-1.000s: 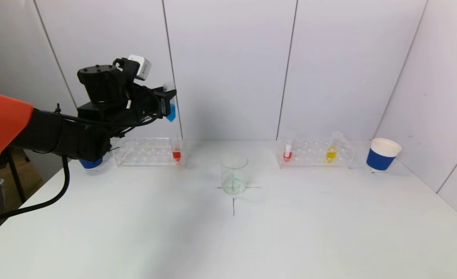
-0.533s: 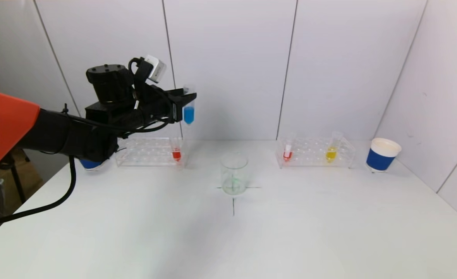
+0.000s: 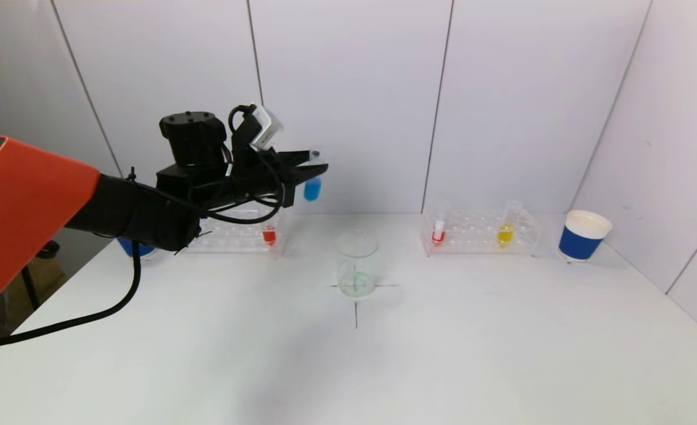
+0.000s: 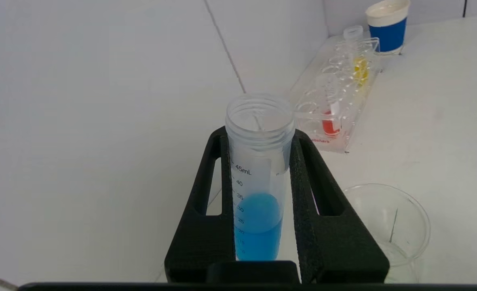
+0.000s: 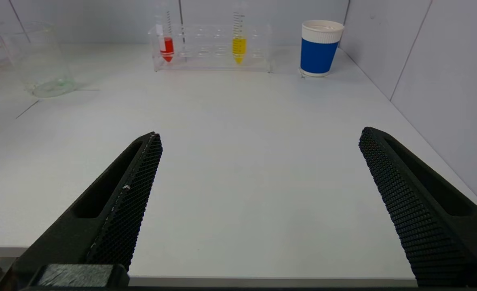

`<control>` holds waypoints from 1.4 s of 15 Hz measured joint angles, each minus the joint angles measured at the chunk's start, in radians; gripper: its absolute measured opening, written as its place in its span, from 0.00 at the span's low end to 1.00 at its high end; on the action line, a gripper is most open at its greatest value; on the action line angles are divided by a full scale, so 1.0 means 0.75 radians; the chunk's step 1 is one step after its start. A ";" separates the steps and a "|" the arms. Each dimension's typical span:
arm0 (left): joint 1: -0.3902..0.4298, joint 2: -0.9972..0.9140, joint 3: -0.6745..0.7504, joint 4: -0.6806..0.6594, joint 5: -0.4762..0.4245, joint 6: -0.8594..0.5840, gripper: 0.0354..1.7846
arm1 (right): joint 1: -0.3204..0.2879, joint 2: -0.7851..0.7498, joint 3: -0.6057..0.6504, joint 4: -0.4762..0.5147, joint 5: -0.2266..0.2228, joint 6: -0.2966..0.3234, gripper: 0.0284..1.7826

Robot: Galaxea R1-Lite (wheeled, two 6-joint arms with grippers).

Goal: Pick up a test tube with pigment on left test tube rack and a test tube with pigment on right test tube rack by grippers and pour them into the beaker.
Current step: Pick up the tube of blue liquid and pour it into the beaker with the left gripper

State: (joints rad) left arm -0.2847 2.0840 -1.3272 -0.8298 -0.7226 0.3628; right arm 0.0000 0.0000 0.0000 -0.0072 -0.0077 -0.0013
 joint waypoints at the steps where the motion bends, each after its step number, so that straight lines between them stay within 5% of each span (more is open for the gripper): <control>1: -0.002 0.014 -0.004 0.000 -0.034 0.042 0.22 | 0.000 0.000 0.000 0.000 0.001 0.000 0.99; 13: -0.031 0.206 -0.101 0.043 -0.342 0.550 0.22 | 0.000 0.000 0.000 0.000 0.000 0.000 0.99; 21: -0.023 0.220 -0.118 0.045 -0.365 0.865 0.22 | 0.000 0.000 0.000 0.000 0.000 0.000 0.99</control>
State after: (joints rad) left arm -0.3019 2.2494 -1.4157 -0.7962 -0.9966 1.0117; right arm 0.0000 0.0000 0.0000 -0.0072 -0.0077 -0.0013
